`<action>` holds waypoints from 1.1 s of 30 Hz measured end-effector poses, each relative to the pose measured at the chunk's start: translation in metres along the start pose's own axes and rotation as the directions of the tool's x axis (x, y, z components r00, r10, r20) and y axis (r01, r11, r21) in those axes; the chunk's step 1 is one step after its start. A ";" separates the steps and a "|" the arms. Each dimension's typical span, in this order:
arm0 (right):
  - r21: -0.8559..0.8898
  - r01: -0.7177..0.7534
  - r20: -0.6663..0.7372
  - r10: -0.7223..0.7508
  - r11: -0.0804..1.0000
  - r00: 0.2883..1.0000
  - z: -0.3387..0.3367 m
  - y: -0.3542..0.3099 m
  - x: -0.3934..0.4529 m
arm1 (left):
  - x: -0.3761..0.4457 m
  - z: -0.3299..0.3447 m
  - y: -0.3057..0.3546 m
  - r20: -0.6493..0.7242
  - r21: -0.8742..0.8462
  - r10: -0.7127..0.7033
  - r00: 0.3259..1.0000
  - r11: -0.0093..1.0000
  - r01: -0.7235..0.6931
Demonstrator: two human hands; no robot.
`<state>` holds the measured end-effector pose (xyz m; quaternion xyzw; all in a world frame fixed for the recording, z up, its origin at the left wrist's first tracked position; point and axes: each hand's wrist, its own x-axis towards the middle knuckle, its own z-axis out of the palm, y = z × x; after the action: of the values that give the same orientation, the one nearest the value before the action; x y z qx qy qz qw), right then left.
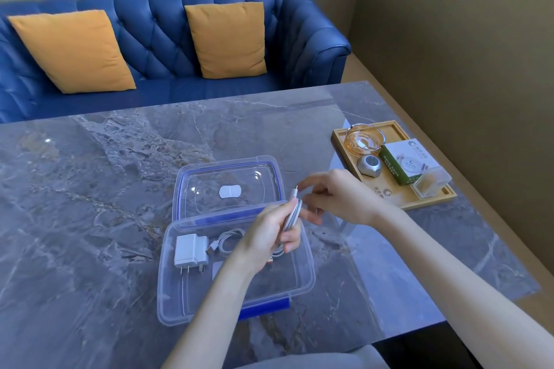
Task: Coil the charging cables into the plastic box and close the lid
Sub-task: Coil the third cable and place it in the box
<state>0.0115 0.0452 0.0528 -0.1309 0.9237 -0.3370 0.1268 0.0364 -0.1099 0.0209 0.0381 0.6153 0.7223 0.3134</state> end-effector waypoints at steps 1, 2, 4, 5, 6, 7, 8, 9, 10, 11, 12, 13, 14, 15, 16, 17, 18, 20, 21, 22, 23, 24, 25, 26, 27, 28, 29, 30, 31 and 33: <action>0.011 0.004 -0.040 -0.004 1.000 0.999 0.003 -0.002 -0.002 | 0.001 -0.001 -0.002 -0.018 -0.011 0.014 1.000 1.000 -0.014; 0.036 0.018 -0.074 -0.015 0.999 0.997 0.006 -0.002 -0.004 | 0.001 -0.001 -0.004 -0.035 -0.005 0.032 0.999 0.999 -0.032; 0.119 0.044 -0.114 -0.030 0.992 0.993 0.011 -0.002 -0.008 | 0.002 -0.002 -0.005 -0.070 -0.015 0.069 0.995 0.997 -0.071; 0.170 0.053 -0.117 -0.034 0.984 0.993 0.011 -0.003 -0.009 | 0.003 -0.002 -0.006 -0.089 -0.040 0.080 0.993 0.996 -0.084; 0.223 0.063 -0.104 -0.040 0.973 0.994 0.011 -0.002 -0.011 | 0.003 -0.003 -0.006 -0.106 -0.065 0.085 0.991 0.994 -0.092; 0.271 0.072 -0.080 -0.052 0.960 0.995 0.011 -0.002 -0.012 | 0.004 -0.003 -0.007 -0.117 -0.088 0.085 0.990 0.991 -0.096; 0.296 0.084 -0.065 -0.068 0.951 0.996 0.011 -0.001 -0.013 | 0.004 -0.004 -0.007 -0.118 -0.117 0.082 0.990 0.988 -0.095; 0.310 0.095 -0.064 -0.079 0.946 0.995 0.012 0.000 -0.014 | 0.004 -0.005 -0.007 -0.110 -0.157 0.075 0.991 0.983 -0.092; 0.325 0.102 -0.082 -0.079 0.940 0.994 0.014 0.001 -0.013 | 0.004 -0.006 -0.007 -0.095 -0.203 0.069 0.993 0.975 -0.087; 0.363 0.106 -0.111 -0.070 0.926 0.991 0.016 0.002 -0.013 | 0.003 -0.006 -0.007 -0.076 -0.243 0.064 0.995 0.967 -0.081; 0.382 0.120 -0.162 -0.062 0.916 0.985 0.019 0.004 -0.013 | 0.002 -0.007 -0.007 -0.058 -0.278 0.060 0.997 0.958 -0.074; 0.365 0.148 -0.230 -0.065 0.919 0.971 0.023 0.006 -0.012 | 0.001 -0.007 -0.008 -0.038 -0.314 0.055 0.998 0.947 -0.065; 0.308 0.186 -0.296 -0.092 0.933 0.951 0.027 0.008 -0.012 | -0.001 -0.007 -0.008 -0.019 -0.352 0.052 0.998 0.934 -0.055; 0.247 0.225 -0.347 -0.131 0.942 0.929 0.032 0.008 -0.012 | -0.002 -0.007 -0.009 0.001 -0.386 0.051 0.999 0.921 -0.047; 0.193 0.256 -0.394 -0.164 0.947 0.904 0.037 0.009 -0.012 | -0.003 -0.007 -0.009 0.023 -0.412 0.055 0.998 0.910 -0.040; 0.160 0.285 -0.441 -0.190 0.945 0.877 0.041 0.009 -0.012 | -0.003 -0.008 -0.009 0.049 -0.427 0.062 0.997 0.904 -0.035; 0.138 0.308 -0.481 -0.208 0.941 0.852 0.046 0.009 -0.013 | -0.004 -0.010 -0.009 0.080 -0.431 0.072 0.994 0.902 -0.030; 0.103 0.333 -0.513 -0.237 0.937 0.825 0.053 0.006 -0.016 | -0.005 -0.016 -0.010 0.159 -0.431 0.109 0.981 0.902 -0.030; 0.076 0.330 -0.500 -0.251 0.941 0.829 0.056 0.005 -0.017 | -0.006 -0.019 -0.010 0.198 -0.433 0.128 0.972 0.901 -0.030; 0.044 0.320 -0.483 -0.260 0.946 0.836 0.058 0.004 -0.018 | -0.007 -0.022 -0.011 0.227 -0.434 0.136 0.964 0.901 -0.025; 0.025 0.313 -0.468 -0.265 0.950 0.843 0.060 0.004 -0.019 | -0.008 -0.025 -0.012 0.240 -0.433 0.134 0.961 0.901 -0.017; 0.035 0.308 -0.450 -0.260 0.951 0.854 0.060 0.003 -0.019 | -0.008 -0.026 -0.014 0.239 -0.432 0.129 0.963 0.902 -0.013; 0.079 0.309 -0.422 -0.249 0.948 0.872 0.058 0.002 -0.019 | -0.008 -0.027 -0.014 0.226 -0.435 0.122 0.966 0.900 -0.012; 0.129 0.308 -0.382 -0.240 0.943 0.893 0.056 0.002 -0.019 | -0.008 -0.027 -0.014 0.206 -0.440 0.112 0.972 0.898 -0.010; 0.168 0.297 -0.335 -0.229 0.940 0.914 0.054 0.002 -0.019 | -0.008 -0.026 -0.014 0.180 -0.447 0.097 0.979 0.895 -0.006; 0.192 0.272 -0.295 -0.209 0.943 0.932 0.053 0.001 -0.019 | -0.007 -0.026 -0.013 0.147 -0.449 0.074 0.986 0.894 0.000; 0.204 0.249 -0.278 -0.188 0.947 0.942 0.054 0.002 -0.019 | -0.006 -0.026 -0.012 0.112 -0.447 0.049 0.993 0.894 0.007; 0.210 0.233 -0.281 -0.170 0.949 0.945 0.054 0.003 -0.018 | -0.005 -0.025 -0.011 0.079 -0.443 0.028 0.996 0.897 0.010; 0.222 0.220 -0.292 -0.151 0.950 0.944 0.055 0.004 -0.018 | -0.004 -0.024 -0.010 0.049 -0.437 0.013 0.999 0.899 0.010; 0.248 0.188 -0.304 -0.108 0.950 0.947 0.057 0.003 -0.017 | -0.004 -0.021 -0.008 -0.020 -0.420 -0.009 1.000 0.907 0.000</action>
<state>0.0453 0.0194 0.0115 -0.1314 0.8642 -0.4854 -0.0172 0.0334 -0.1292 0.0095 -0.0396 0.4489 0.8374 0.3093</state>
